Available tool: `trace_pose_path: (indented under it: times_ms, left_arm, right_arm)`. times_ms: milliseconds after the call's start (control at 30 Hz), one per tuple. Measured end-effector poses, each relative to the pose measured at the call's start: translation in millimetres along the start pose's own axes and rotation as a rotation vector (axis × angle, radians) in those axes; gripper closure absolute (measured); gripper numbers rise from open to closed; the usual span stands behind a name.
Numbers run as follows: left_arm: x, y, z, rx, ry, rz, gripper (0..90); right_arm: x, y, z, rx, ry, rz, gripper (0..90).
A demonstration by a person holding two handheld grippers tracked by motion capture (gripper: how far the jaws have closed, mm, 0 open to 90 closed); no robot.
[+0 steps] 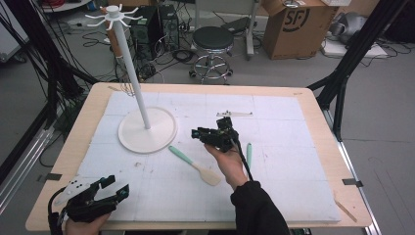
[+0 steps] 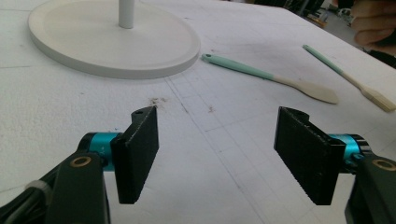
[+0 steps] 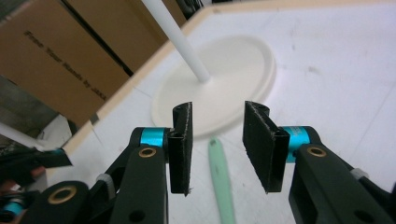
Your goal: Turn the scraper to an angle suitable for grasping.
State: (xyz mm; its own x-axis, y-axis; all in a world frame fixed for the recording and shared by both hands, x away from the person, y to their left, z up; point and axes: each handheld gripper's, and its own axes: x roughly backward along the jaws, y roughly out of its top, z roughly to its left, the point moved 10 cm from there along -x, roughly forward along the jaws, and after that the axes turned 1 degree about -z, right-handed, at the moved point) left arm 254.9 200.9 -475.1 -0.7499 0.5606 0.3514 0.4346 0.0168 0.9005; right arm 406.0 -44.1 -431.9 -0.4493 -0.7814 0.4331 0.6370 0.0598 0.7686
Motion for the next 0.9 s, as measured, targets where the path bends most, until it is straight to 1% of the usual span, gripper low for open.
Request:
trace_pose_path:
  times_ms: [33, 100, 133, 167, 233, 267, 300, 333, 433, 567, 600, 633, 767, 833, 900]
  left_arm:
    - [-0.1, -0.2, 0.1, -0.002, 0.0, 0.001, 31.3]
    - [-0.1, -0.2, -0.1, -0.003, 0.0, 0.001, 31.2]
    - [0.0, -0.1, -0.3, -0.004, -0.001, -0.001, 31.2]
    - [0.1, -0.1, -0.5, -0.002, 0.0, -0.001, 31.2]
    - [0.2, -0.2, -0.8, -0.001, 0.0, -0.002, 31.2]
    - [0.4, -0.4, -0.8, -0.003, 0.0, 0.001, 31.3]
    - [0.1, -0.7, -1.3, -0.001, -0.002, 0.002, 31.2]
    - [-0.2, -1.0, -1.3, -0.004, -0.002, 0.005, 31.2]
    - [-0.8, -1.0, -2.5, -0.006, -0.006, 0.005, 31.3]
    - [-0.8, -0.7, -2.4, -0.005, -0.007, 0.003, 31.2]
    - [-0.5, -0.6, -2.5, -0.004, -0.008, 0.002, 31.2]
    - [-0.5, -0.5, -2.7, -0.003, -0.009, 0.001, 31.3]
    - [-0.2, -0.3, -3.2, -0.006, -0.012, 0.0, 31.3]
    - [-0.2, -0.3, -3.2, -0.006, -0.012, 0.0, 31.3]
    - [-0.2, -0.3, -3.3, -0.004, -0.012, 0.0, 31.3]
  right_arm:
    - [-3.1, -3.7, -1.0, -0.002, -0.004, 0.014, 64.3]
    - [-7.5, -8.9, -2.3, -0.01, 0.0, 0.017, 67.9]
    - [-9.8, -11.6, -3.5, -0.013, -0.004, 0.023, 72.6]
    - [-11.7, -14.4, -5.1, -0.014, -0.008, 0.03, 74.3]
    - [-14.9, -18.2, -6.6, -0.026, -0.005, 0.038, 81.9]
    - [-16.4, -20.0, -7.7, -0.022, -0.008, 0.046, 86.8]
    - [-17.6, -21.4, -8.5, -0.026, -0.017, 0.053, 89.1]
    - [-19.5, -22.3, -8.9, -0.025, -0.014, 0.056, 89.1]
    - [-24.4, -26.4, -10.1, -0.028, -0.031, 0.072, 89.4]
    - [-31.2, -31.1, -10.6, -0.047, -0.02, 0.087, 89.5]
    - [-32.3, -32.1, -10.4, -0.056, -0.015, 0.088, 89.5]
    - [-33.9, -33.8, -9.6, -0.074, 0.003, 0.093, 89.5]
    - [-40.0, -39.8, -8.6, -0.117, 0.027, 0.11, 89.5]
    - [-43.6, -44.3, -9.1, -0.132, 0.025, 0.133, 89.5]
    - [-47.7, -51.4, -11.6, -0.166, 0.03, 0.168, 89.5]
